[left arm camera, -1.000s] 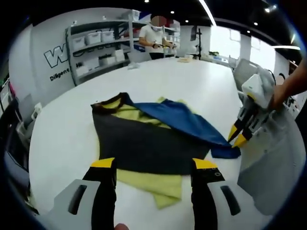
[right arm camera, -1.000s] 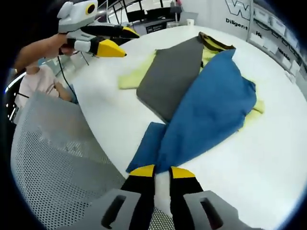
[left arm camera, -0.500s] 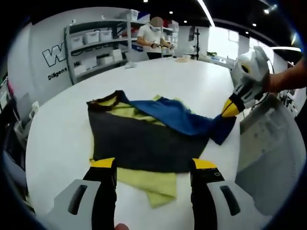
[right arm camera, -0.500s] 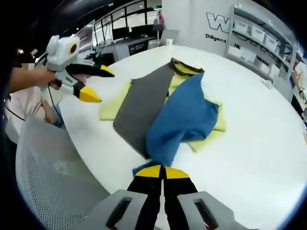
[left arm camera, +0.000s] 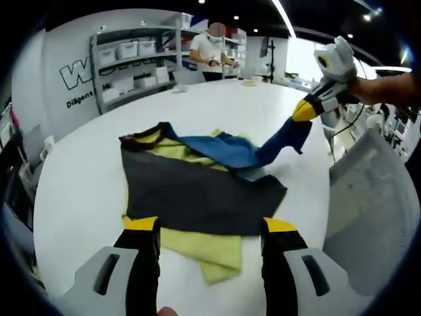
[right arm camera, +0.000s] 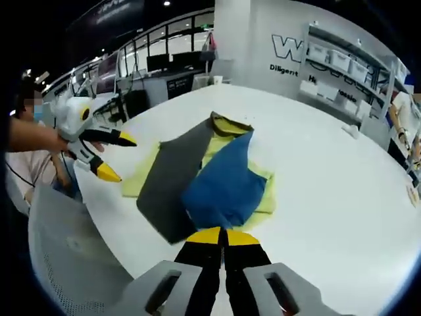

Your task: Fold the garment on the visible template until the final outline fits inside the template.

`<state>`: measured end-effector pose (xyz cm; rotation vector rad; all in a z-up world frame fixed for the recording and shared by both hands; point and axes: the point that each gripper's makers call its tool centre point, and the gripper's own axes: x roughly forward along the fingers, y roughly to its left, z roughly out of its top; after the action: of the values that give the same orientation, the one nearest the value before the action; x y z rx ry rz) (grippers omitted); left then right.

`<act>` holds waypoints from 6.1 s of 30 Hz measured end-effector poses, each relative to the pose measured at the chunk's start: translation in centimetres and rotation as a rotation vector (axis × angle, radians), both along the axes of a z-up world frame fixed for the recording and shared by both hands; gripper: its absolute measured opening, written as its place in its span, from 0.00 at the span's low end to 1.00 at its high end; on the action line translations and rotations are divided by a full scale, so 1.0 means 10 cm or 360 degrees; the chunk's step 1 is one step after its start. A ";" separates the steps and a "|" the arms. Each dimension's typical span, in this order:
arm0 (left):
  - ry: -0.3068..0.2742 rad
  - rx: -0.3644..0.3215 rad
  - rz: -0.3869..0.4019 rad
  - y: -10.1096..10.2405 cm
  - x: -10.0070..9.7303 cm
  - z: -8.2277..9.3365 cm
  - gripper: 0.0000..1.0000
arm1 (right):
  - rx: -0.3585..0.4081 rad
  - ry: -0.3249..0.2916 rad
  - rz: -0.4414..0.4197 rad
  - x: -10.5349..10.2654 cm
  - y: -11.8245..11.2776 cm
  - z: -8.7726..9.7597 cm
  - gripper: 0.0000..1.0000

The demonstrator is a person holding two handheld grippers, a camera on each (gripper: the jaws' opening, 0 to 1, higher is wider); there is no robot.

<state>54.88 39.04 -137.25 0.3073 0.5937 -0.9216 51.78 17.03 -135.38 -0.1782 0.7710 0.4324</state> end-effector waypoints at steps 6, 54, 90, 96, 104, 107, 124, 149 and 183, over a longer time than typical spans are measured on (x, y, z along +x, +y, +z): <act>0.0009 -0.0019 0.0022 0.01 -0.04 0.02 0.58 | -0.0053 0.0111 0.0019 -0.07 0.07 -0.43 0.00; 0.0057 0.0008 0.0065 0.16 0.02 -0.16 0.57 | -0.0122 -0.0024 -0.0167 0.02 -0.11 -0.25 0.00; 0.0045 -0.0015 0.0189 0.17 0.05 -0.12 0.57 | -0.0329 -0.0442 -0.0133 1.16 -1.05 1.33 0.00; 0.0042 -0.0005 0.0191 0.14 0.06 -0.11 0.57 | -0.0351 -0.0445 -0.0170 1.26 -1.26 1.42 0.00; 0.0037 0.0001 0.0201 0.11 0.12 -0.10 0.57 | -0.0358 -0.0430 -0.0245 1.39 -1.57 1.46 0.00; 0.0041 0.0009 0.0197 0.09 0.12 -0.11 0.57 | -0.0377 -0.0412 -0.0251 1.42 -1.66 1.45 0.00; 0.0057 0.0040 0.0251 0.11 0.19 -0.10 0.57 | -0.0367 -0.0187 -0.0405 1.51 -2.29 1.11 0.00; 0.0114 0.0114 0.0285 -0.07 0.07 -0.11 0.57 | -0.0318 0.0097 -0.0415 1.57 -2.75 0.23 0.00; -0.0018 0.0451 -0.0499 -0.93 -0.50 -0.57 0.42 | -0.0269 0.0279 -0.0408 1.25 -2.69 -0.10 0.00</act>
<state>49.87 29.78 -142.99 0.6740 0.6782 -1.1363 64.23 -9.88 -136.34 -0.1978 0.9897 0.1406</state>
